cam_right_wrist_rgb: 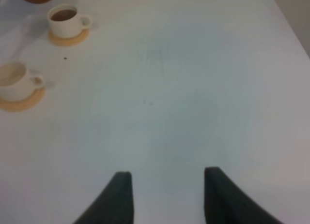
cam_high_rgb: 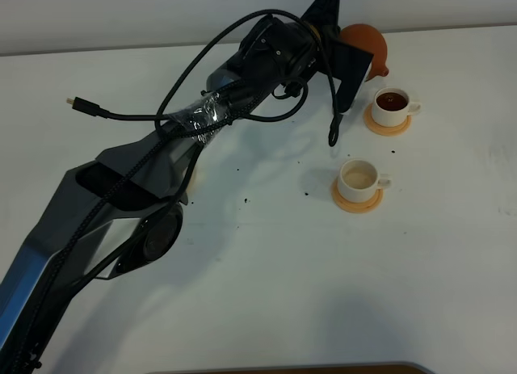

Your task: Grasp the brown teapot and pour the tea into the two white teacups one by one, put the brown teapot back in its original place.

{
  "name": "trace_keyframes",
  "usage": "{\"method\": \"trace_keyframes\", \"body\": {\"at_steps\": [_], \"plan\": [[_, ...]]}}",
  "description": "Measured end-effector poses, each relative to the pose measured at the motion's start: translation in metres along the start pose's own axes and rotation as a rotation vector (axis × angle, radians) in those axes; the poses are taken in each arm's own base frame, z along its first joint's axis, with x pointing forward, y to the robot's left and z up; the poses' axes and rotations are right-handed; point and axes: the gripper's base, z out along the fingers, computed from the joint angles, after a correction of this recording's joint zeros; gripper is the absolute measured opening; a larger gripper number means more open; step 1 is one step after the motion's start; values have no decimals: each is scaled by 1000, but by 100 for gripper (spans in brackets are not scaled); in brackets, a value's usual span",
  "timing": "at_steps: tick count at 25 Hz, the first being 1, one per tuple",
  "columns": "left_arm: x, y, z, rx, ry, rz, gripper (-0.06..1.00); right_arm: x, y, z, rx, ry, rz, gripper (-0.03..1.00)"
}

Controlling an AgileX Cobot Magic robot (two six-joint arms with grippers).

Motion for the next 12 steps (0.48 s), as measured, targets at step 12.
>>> {"method": "trace_keyframes", "body": {"at_steps": [12], "plan": [[18, 15, -50, 271, 139, -306, 14, 0, 0, 0, -2, 0, 1, 38]]}}
